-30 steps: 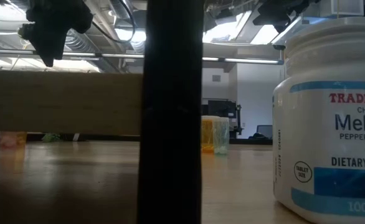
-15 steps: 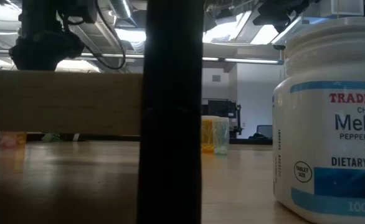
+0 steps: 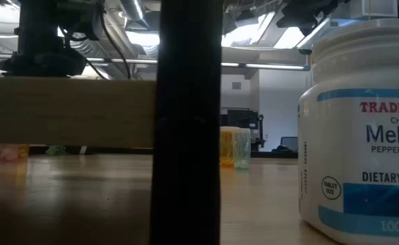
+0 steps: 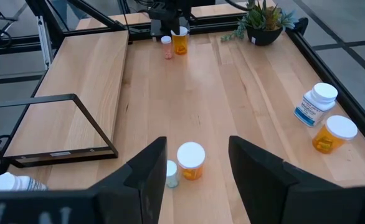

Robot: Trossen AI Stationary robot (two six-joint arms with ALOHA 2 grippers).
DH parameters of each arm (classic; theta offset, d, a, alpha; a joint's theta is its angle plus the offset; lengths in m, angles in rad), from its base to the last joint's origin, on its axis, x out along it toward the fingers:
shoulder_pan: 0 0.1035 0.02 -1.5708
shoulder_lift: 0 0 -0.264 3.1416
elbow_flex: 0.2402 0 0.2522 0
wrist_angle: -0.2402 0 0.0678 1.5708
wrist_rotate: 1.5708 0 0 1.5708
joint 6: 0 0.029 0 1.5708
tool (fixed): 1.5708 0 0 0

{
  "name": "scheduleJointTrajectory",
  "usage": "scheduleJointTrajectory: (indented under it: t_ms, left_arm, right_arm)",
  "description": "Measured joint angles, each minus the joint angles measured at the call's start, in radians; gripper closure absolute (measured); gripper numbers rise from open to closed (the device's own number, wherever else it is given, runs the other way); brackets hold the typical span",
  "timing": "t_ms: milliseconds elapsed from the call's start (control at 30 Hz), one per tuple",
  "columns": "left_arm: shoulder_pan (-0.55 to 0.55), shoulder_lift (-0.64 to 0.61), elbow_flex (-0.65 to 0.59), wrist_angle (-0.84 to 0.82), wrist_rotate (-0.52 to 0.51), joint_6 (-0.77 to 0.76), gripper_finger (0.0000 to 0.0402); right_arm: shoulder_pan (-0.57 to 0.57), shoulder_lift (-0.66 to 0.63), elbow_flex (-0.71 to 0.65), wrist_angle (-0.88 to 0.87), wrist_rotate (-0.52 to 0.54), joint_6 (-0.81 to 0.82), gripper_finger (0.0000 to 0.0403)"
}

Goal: Pick and place medicine bottles onto shelf by color
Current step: Put the bottom left big orange pill bottle on the shelf

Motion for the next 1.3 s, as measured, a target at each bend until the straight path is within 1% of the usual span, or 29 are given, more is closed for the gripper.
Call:
scheduleJointTrajectory:
  t_ms: [167,233,300,467,867,1067,1233,1300]
  left_arm:
    - [0.000,0.003,0.000,0.000,-0.008,-0.014,0.0092]
    - [0.000,0.027,0.000,0.001,-0.008,-0.033,0.0092]
    - [0.000,0.050,0.001,0.009,-0.008,-0.011,0.0092]
    - [0.000,0.125,0.001,0.023,0.031,0.074,0.0092]
    - [0.000,0.236,0.001,0.003,0.040,0.078,0.0092]
    - [0.000,0.270,0.001,-0.002,0.031,0.077,0.0092]
    - [0.000,0.281,0.001,0.000,-0.021,0.078,0.0092]
    - [0.000,0.281,0.001,0.007,-0.025,0.078,0.0092]
  right_arm:
    - [0.000,0.000,0.000,0.000,0.000,0.000,0.0228]
    - [0.000,0.000,0.000,0.000,0.000,0.000,0.0228]
    - [0.000,0.000,0.000,0.000,0.000,-0.001,0.0228]
    - [0.000,0.000,0.001,0.000,0.000,-0.001,0.0228]
    - [0.000,0.000,0.001,0.001,0.000,0.000,0.0228]
    - [0.000,0.000,0.001,0.001,0.000,0.000,0.0228]
    - [0.000,0.000,0.001,0.001,0.000,0.000,0.0228]
    - [0.000,0.000,0.001,0.001,0.000,-0.001,0.0228]
